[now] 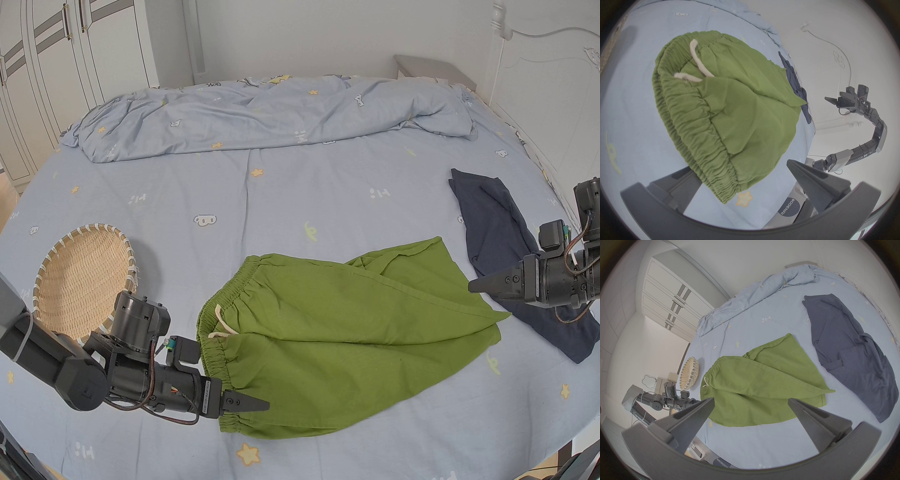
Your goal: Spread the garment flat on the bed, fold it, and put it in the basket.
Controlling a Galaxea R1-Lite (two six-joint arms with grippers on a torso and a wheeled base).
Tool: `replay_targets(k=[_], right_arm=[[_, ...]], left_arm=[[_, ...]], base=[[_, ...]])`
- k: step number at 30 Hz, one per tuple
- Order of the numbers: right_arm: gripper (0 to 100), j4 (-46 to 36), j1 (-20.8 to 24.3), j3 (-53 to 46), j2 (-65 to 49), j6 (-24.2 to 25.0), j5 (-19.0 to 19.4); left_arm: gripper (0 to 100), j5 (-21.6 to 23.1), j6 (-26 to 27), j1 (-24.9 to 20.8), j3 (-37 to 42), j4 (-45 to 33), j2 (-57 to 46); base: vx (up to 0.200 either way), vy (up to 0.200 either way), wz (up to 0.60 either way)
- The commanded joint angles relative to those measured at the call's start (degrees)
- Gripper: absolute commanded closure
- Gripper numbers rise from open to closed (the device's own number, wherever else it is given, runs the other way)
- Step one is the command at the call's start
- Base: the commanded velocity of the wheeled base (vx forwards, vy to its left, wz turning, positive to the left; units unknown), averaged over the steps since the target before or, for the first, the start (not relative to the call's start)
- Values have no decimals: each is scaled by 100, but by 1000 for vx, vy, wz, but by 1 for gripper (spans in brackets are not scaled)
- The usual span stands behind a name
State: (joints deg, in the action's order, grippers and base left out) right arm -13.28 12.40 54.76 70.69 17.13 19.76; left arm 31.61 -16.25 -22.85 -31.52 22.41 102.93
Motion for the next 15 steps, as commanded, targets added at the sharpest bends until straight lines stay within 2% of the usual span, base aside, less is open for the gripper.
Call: replay_targets(k=[1, 9, 10, 15], right_arm=[[0, 0, -9, 0, 15, 1, 1], [0, 0, -1, 0, 23, 1, 1], [0, 0, -1, 0, 23, 1, 1], [0, 0, -9, 0, 15, 1, 1]], left_arm=[[0, 3, -1, -45, 111, 1, -44], [0, 3, -10, -176, 164, 1, -44], [100, 3, -19, -194, 164, 1, -36], [100, -6, -45, -176, 164, 1, -44]], base=[[0, 0, 0], [0, 0, 0], [0, 0, 0], [0, 0, 0]])
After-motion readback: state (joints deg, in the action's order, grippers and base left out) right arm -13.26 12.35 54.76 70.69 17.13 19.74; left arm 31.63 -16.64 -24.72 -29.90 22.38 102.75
